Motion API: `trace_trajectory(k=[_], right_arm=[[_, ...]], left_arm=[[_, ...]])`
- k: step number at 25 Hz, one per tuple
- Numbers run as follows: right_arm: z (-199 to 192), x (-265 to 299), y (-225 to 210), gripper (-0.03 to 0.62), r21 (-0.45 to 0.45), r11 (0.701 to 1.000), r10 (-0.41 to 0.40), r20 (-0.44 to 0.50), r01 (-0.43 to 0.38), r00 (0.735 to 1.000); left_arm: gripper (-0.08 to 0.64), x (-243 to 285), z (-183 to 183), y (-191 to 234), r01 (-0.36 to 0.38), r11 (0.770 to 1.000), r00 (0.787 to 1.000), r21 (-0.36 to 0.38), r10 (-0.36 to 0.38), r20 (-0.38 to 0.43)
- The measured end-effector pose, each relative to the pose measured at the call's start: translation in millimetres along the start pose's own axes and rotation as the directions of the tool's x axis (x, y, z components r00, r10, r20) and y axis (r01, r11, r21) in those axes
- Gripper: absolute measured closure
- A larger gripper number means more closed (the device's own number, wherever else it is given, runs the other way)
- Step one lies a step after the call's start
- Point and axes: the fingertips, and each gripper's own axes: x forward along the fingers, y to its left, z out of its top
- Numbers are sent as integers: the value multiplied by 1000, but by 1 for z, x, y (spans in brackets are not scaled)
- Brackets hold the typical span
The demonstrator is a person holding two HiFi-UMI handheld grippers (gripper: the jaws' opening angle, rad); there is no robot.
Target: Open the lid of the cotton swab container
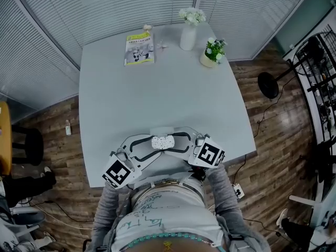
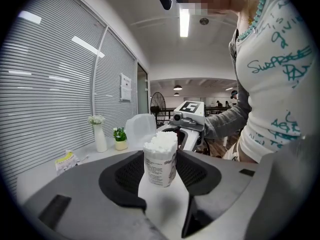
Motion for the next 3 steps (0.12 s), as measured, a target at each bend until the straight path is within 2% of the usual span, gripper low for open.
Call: trace_trajectory(k=[3], right_arm=[[-1, -1, -2, 374, 4, 1000, -1, 2, 1, 1000]], left_arm=[[360, 2, 0, 1, 0, 1000, 1000, 2, 0, -3]])
